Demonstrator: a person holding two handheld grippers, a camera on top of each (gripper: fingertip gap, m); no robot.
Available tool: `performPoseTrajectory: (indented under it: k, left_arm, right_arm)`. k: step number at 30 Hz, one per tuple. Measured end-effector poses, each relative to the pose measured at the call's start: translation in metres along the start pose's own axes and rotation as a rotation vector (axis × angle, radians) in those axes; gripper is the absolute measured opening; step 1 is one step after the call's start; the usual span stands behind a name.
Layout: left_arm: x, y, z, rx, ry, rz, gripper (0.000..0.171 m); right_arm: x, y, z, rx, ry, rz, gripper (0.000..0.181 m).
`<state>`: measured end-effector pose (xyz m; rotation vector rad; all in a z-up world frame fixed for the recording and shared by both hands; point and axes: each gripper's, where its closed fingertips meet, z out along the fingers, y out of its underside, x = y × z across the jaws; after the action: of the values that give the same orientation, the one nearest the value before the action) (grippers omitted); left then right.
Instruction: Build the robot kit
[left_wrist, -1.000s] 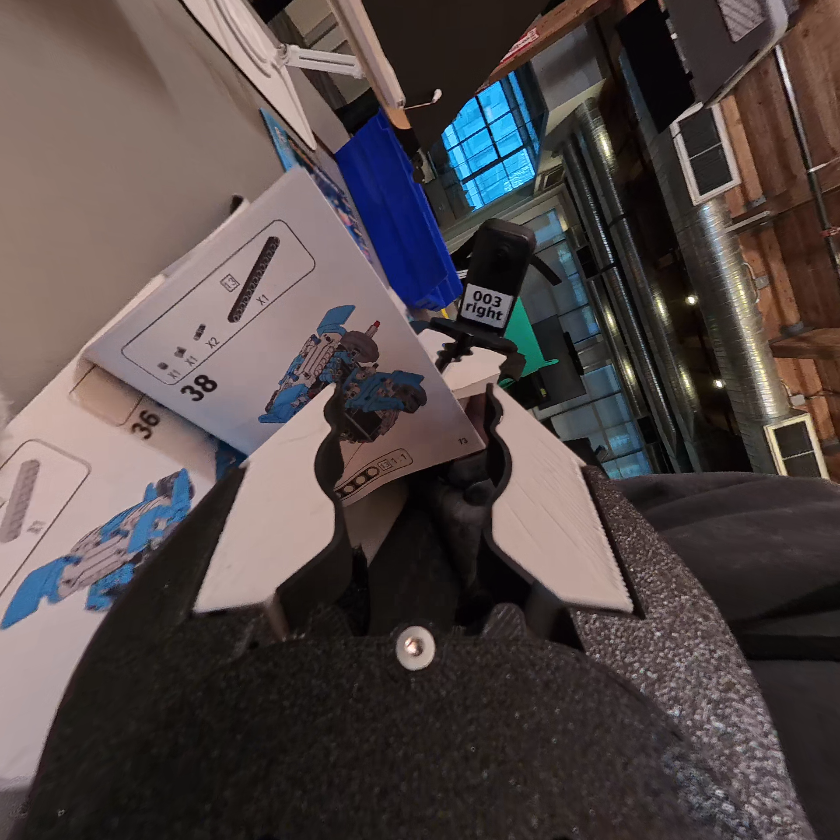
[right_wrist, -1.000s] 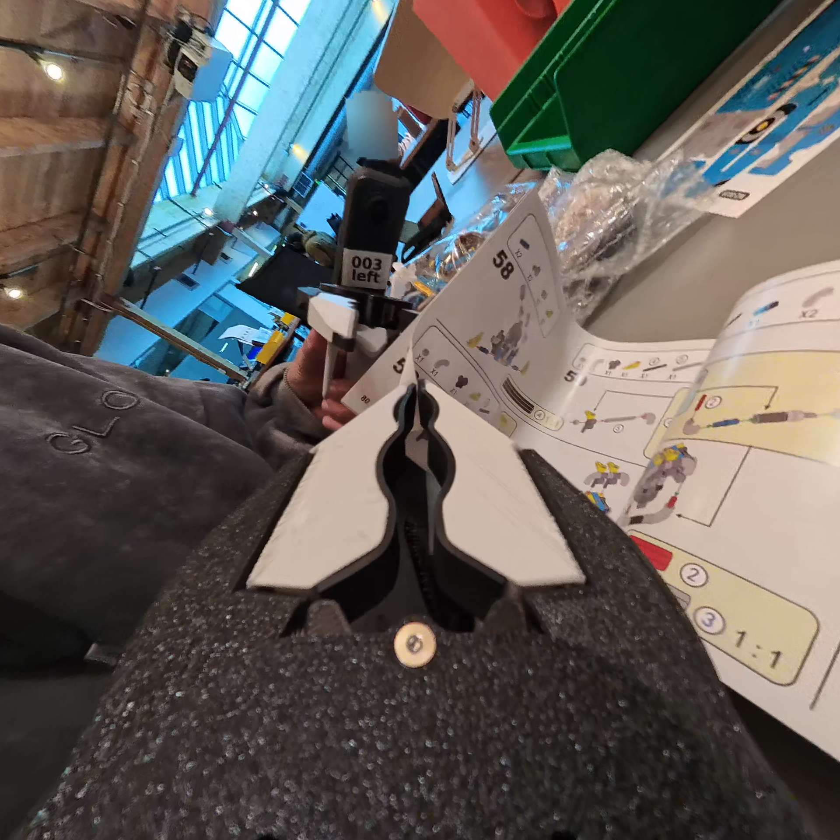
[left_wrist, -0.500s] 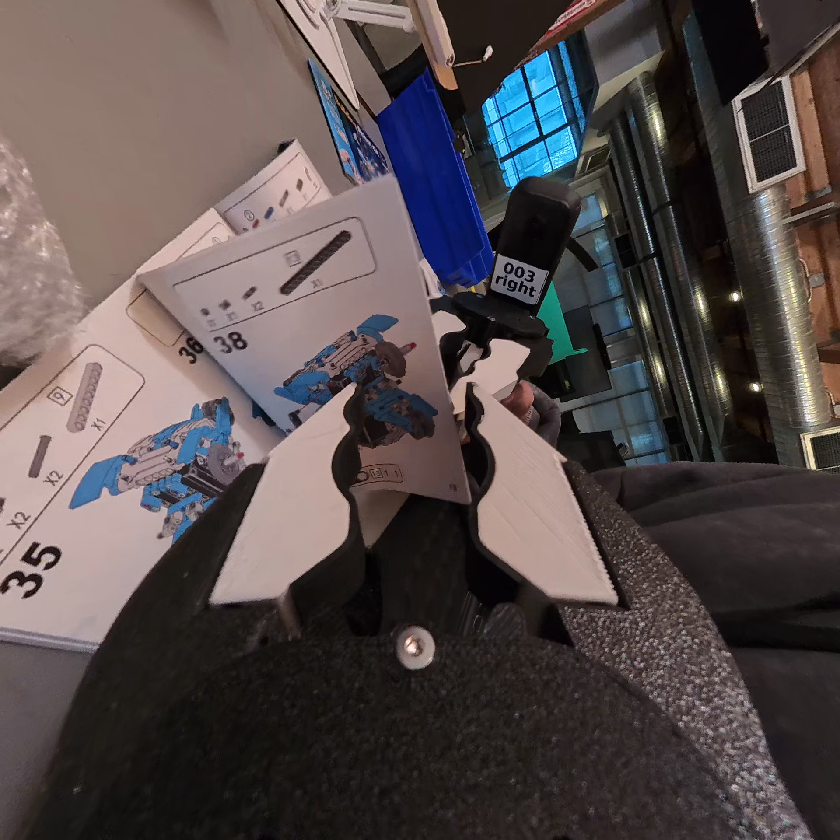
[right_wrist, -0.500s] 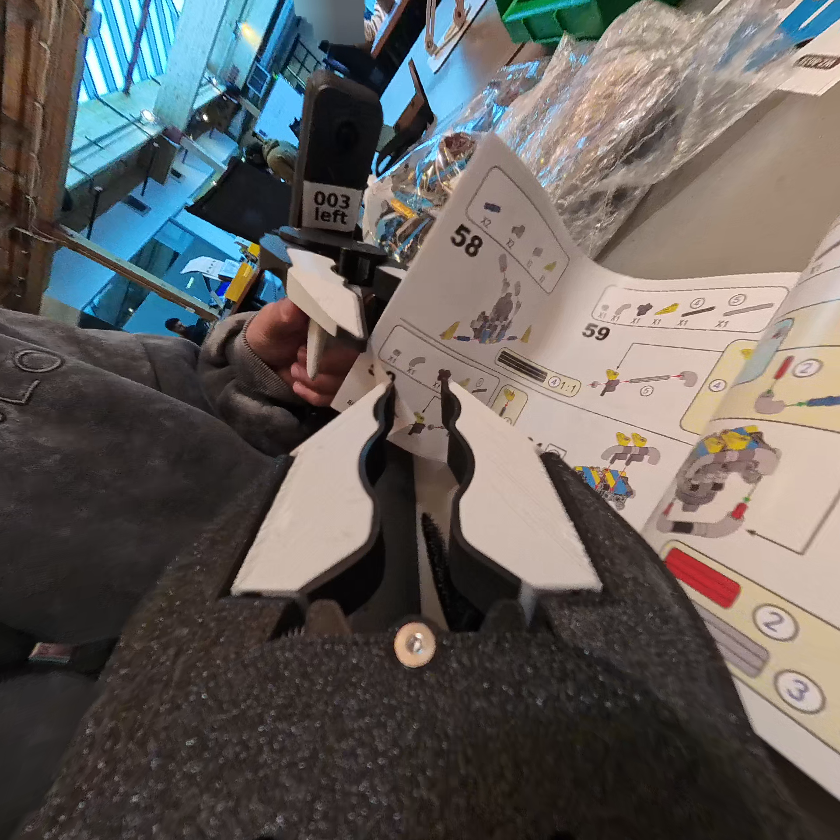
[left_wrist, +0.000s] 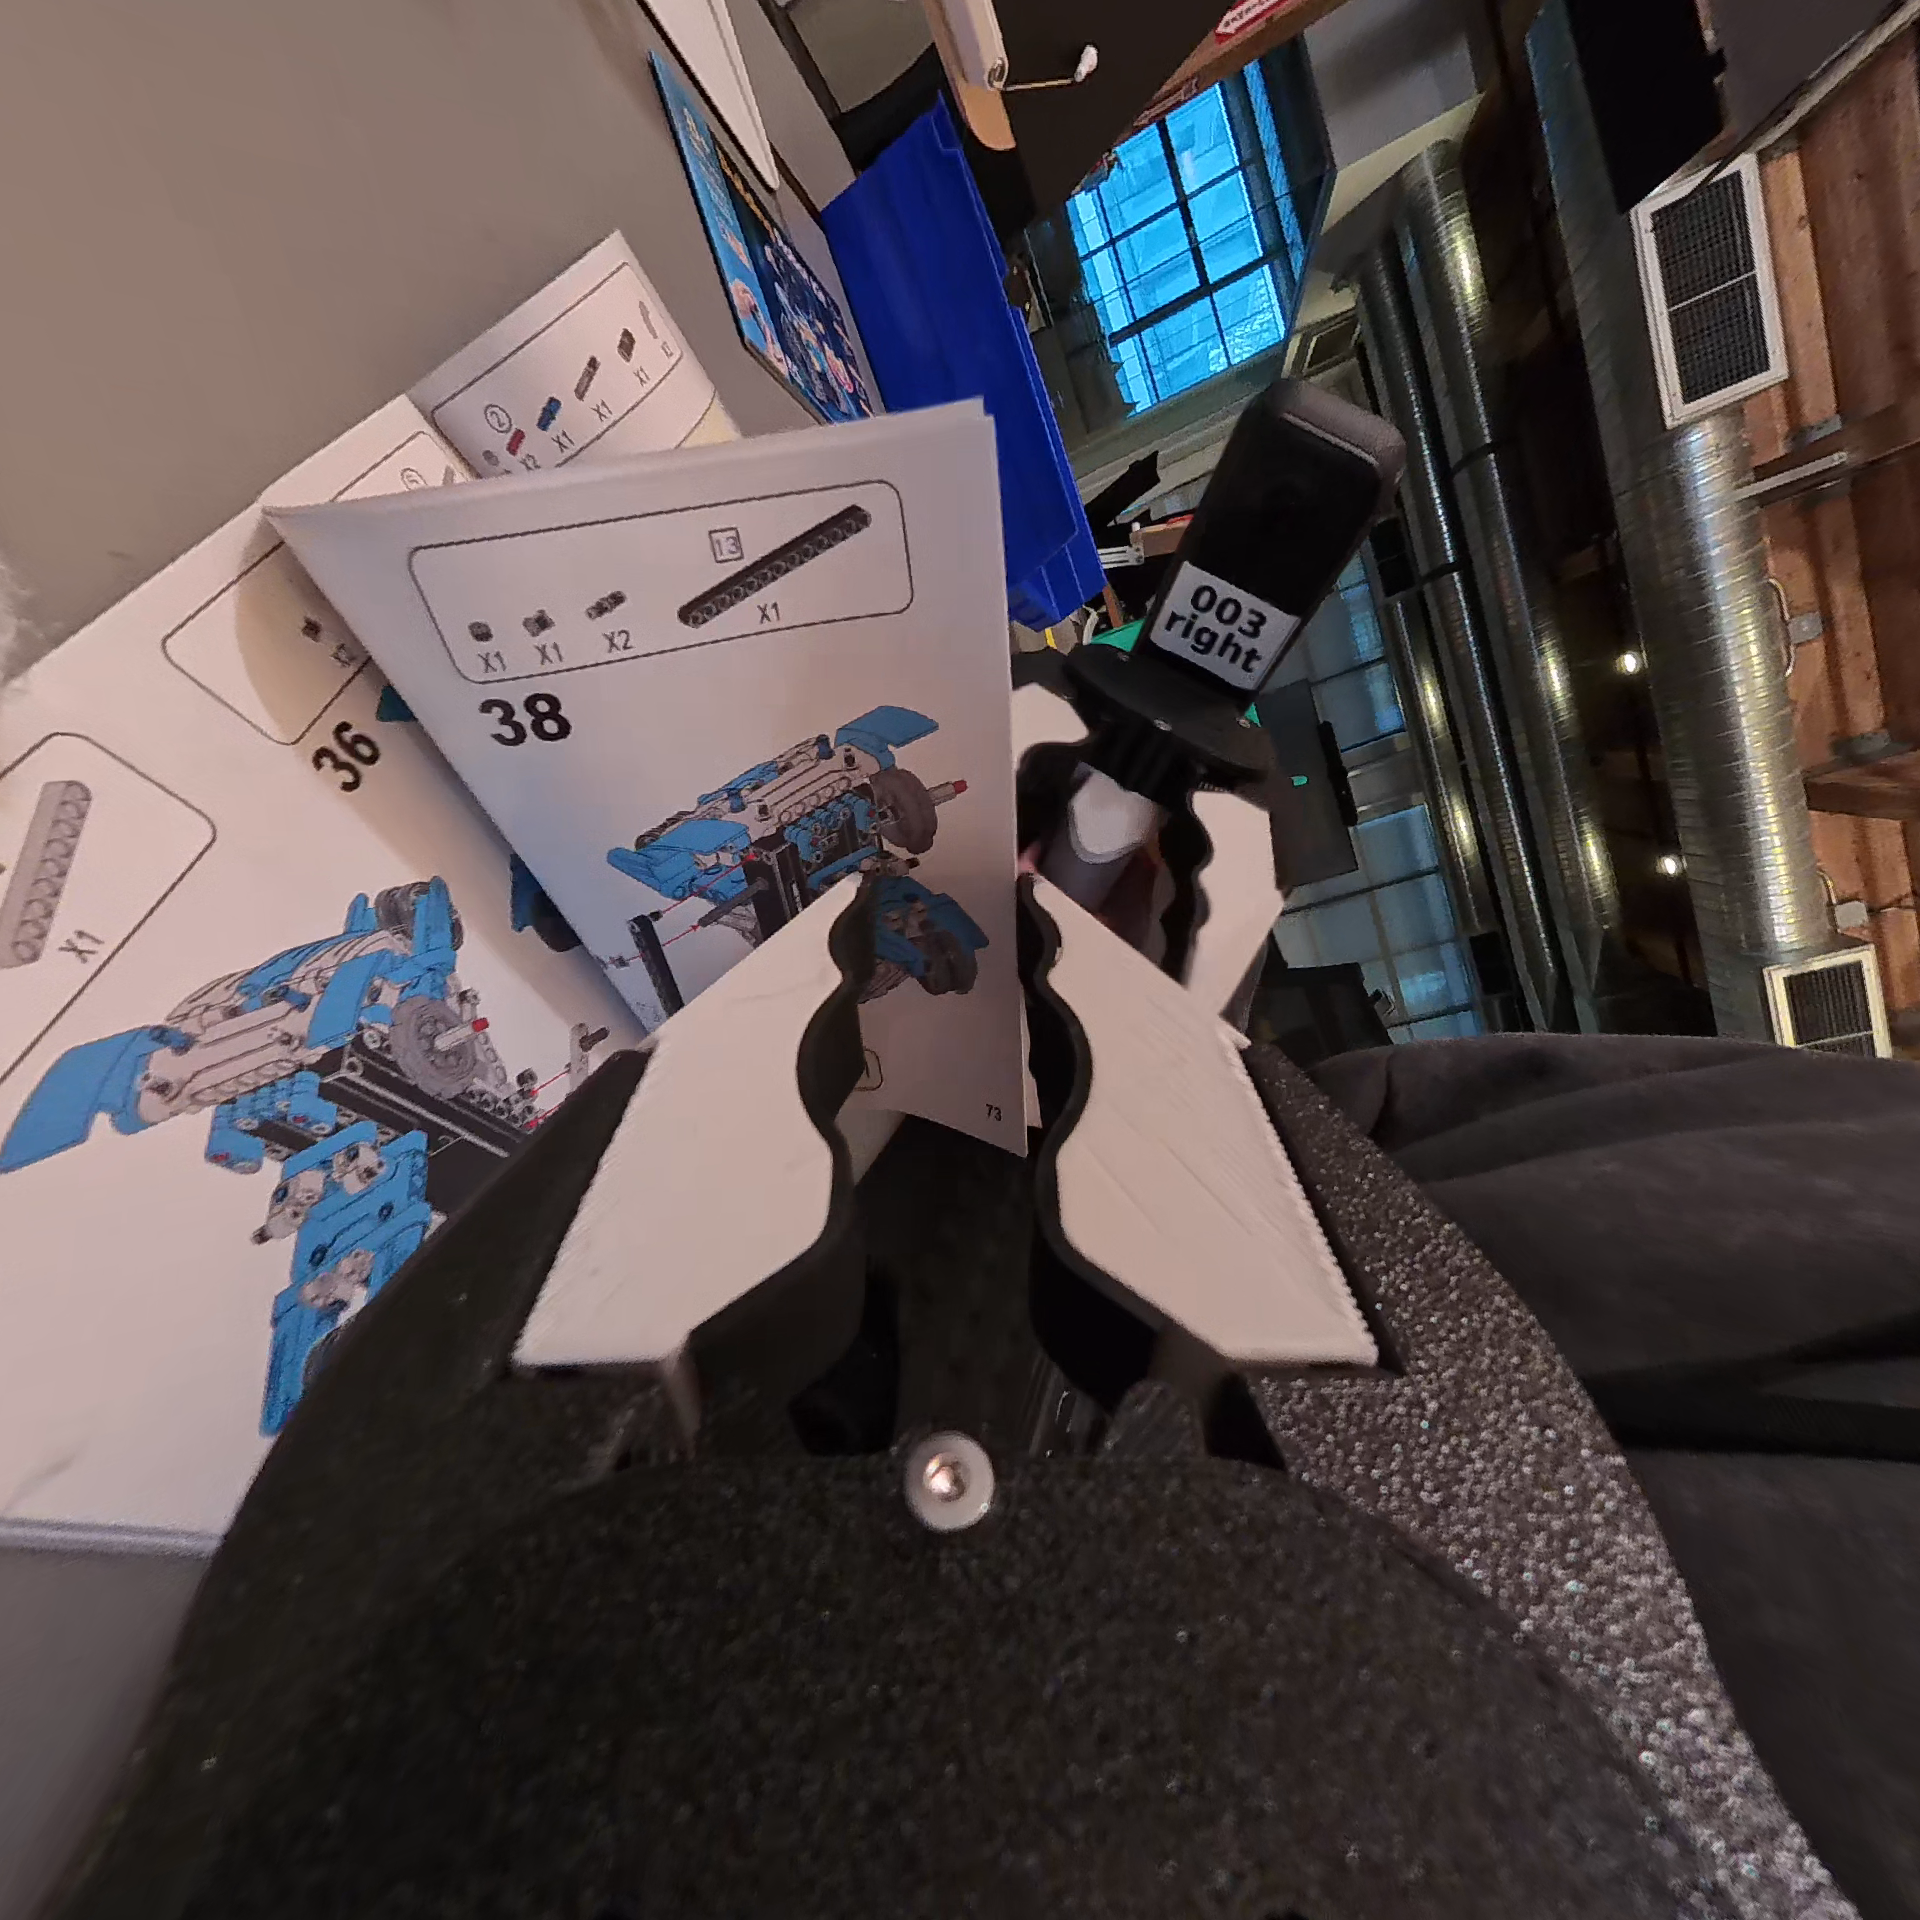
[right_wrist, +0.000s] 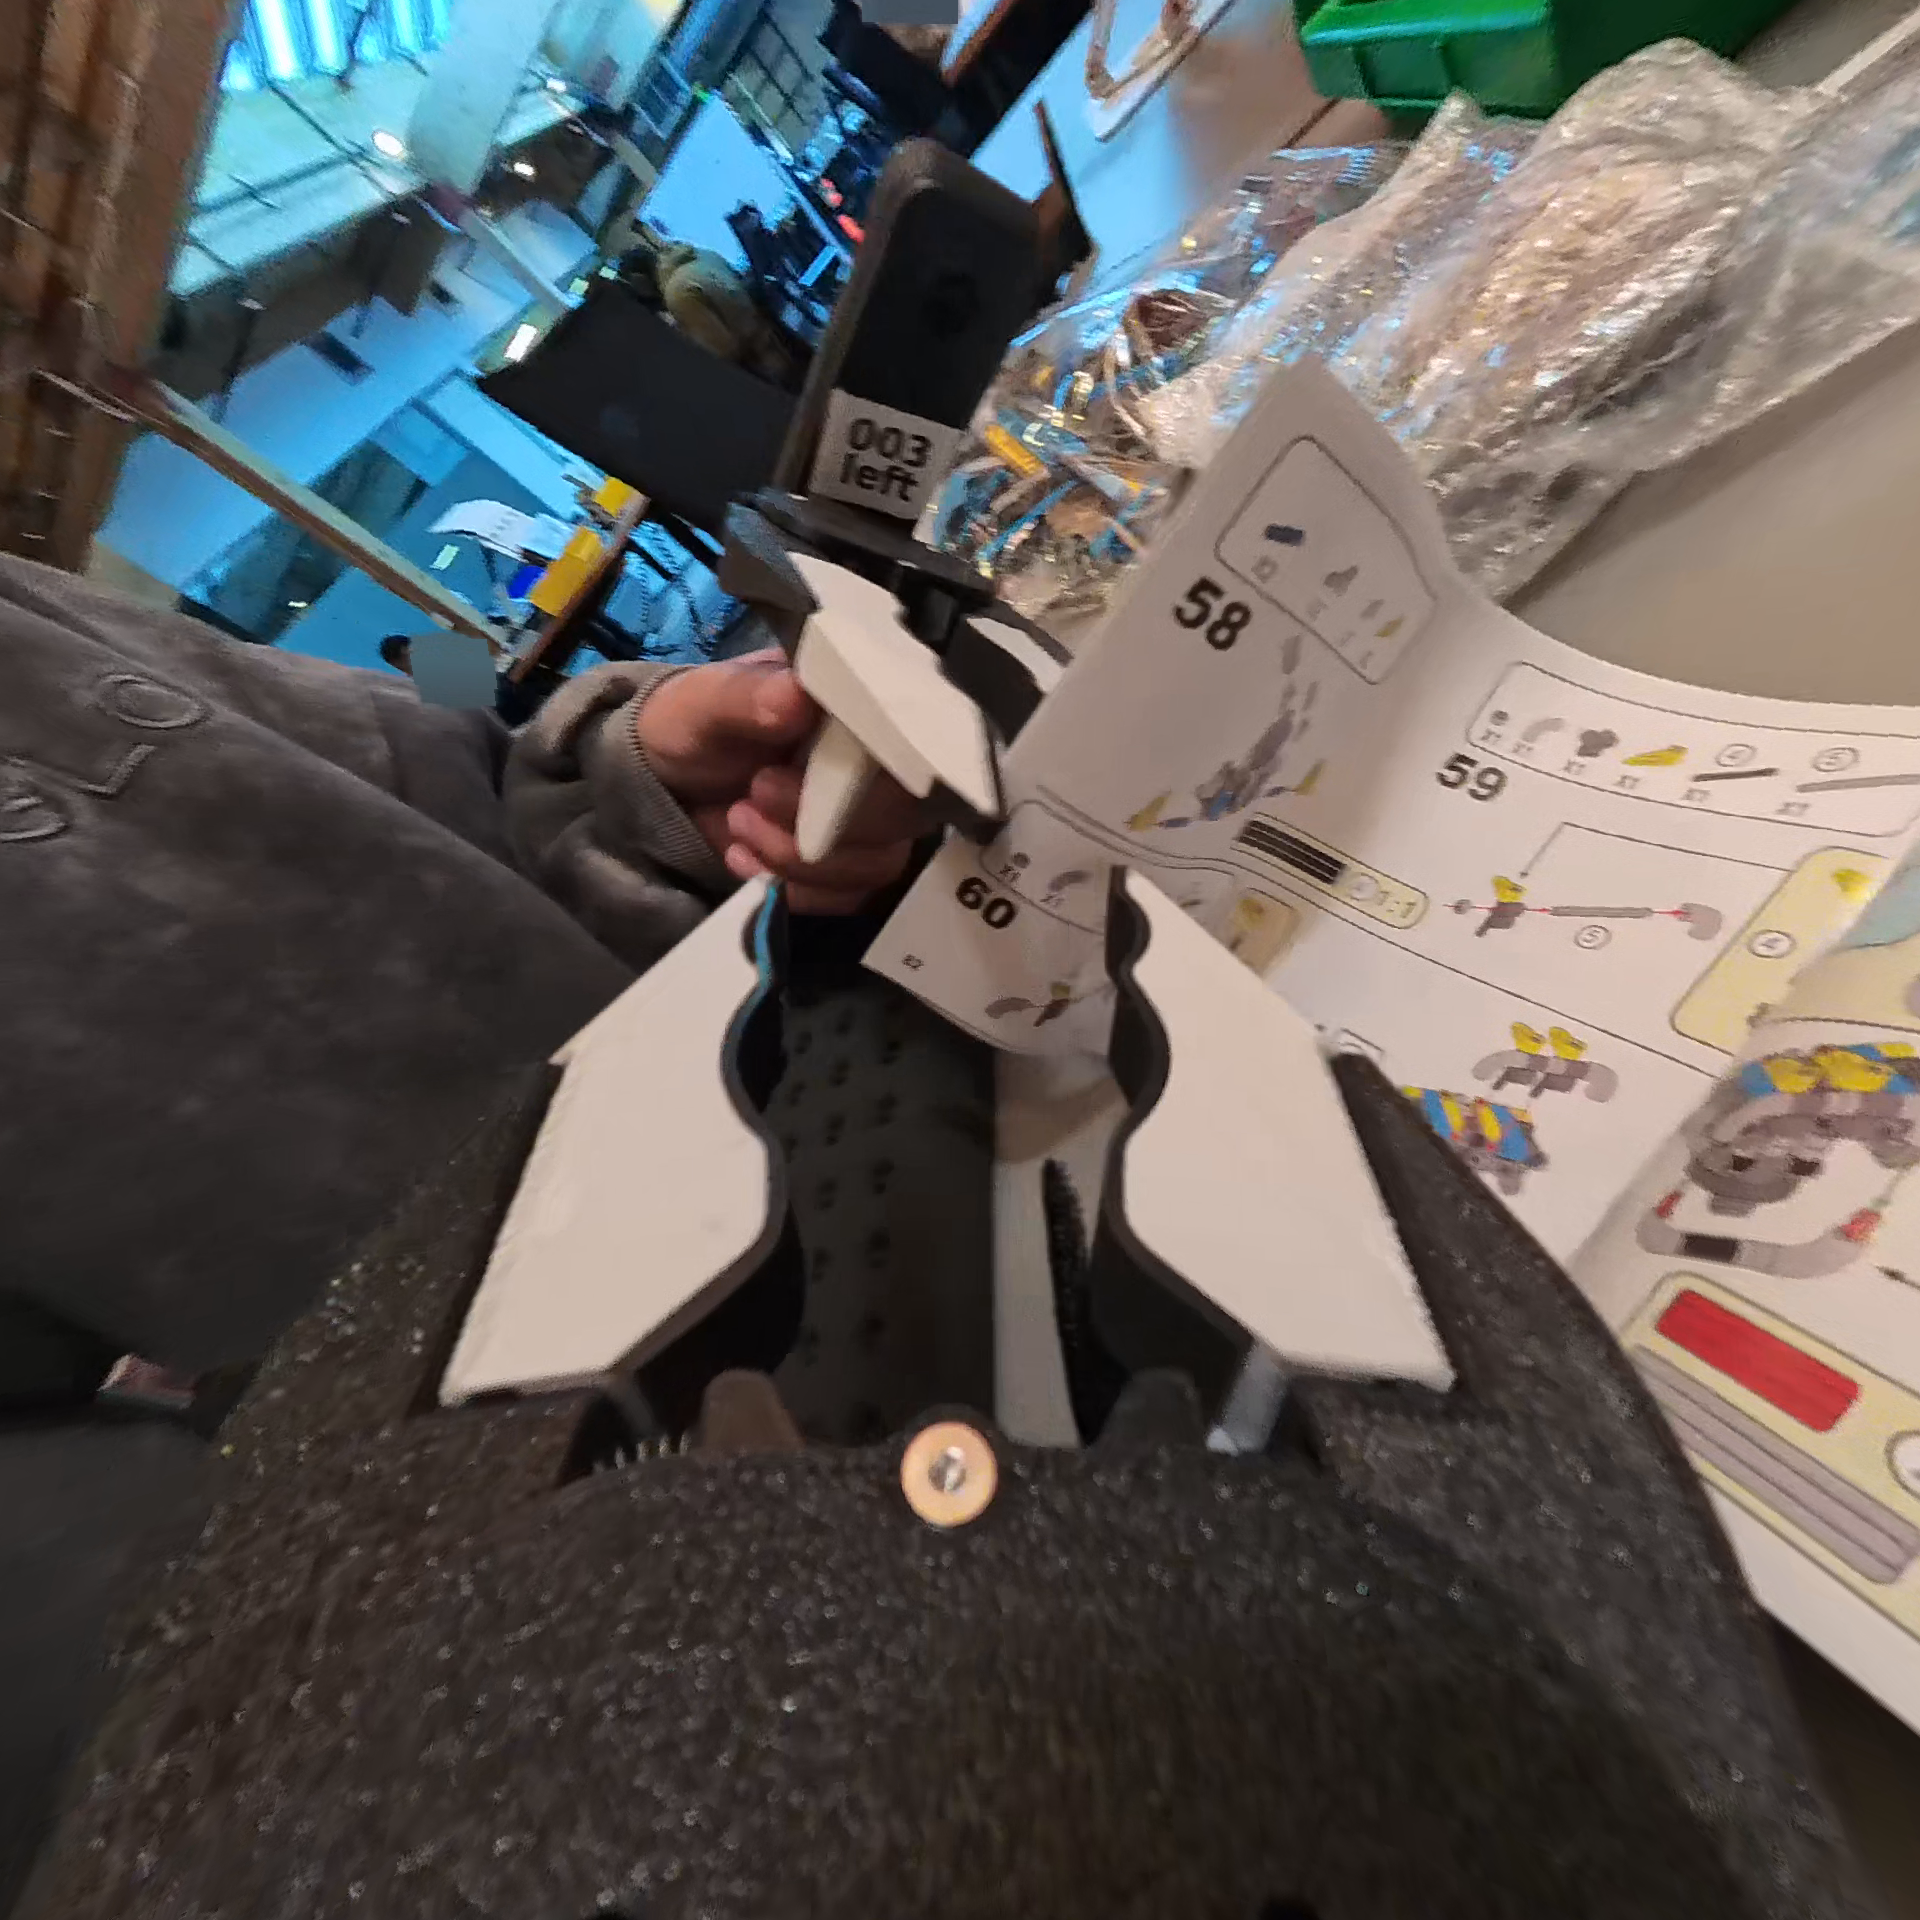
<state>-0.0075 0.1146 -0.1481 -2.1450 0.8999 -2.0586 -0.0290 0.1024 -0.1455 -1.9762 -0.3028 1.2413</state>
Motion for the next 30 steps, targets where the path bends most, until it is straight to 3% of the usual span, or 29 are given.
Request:
performPoseTrajectory:
  k: [3,6,13,19,30]
  left_arm:
    - [-0.001,0.001,0.005,-0.011,-0.012,0.006,0.026]
    - [-0.002,0.001,0.006,-0.010,-0.018,0.010,0.026]
    - [-0.007,0.000,0.003,-0.005,-0.039,0.004,0.027]
    - [-0.013,-0.003,-0.003,0.007,-0.068,0.004,0.030]
    - [-0.029,0.003,-0.011,-0.023,-0.137,-0.036,0.029]
  right_arm:
    - [0.011,0.002,0.004,-0.012,0.051,0.020,0.061]
    - [0.020,0.004,0.003,-0.017,0.087,0.037,0.043]
    - [0.019,0.004,0.002,-0.009,0.049,0.064,0.033]
    - [0.014,-0.002,0.001,0.032,-0.040,0.115,0.008]
    - [0.025,0.009,0.007,-0.010,-0.023,0.164,0.002]
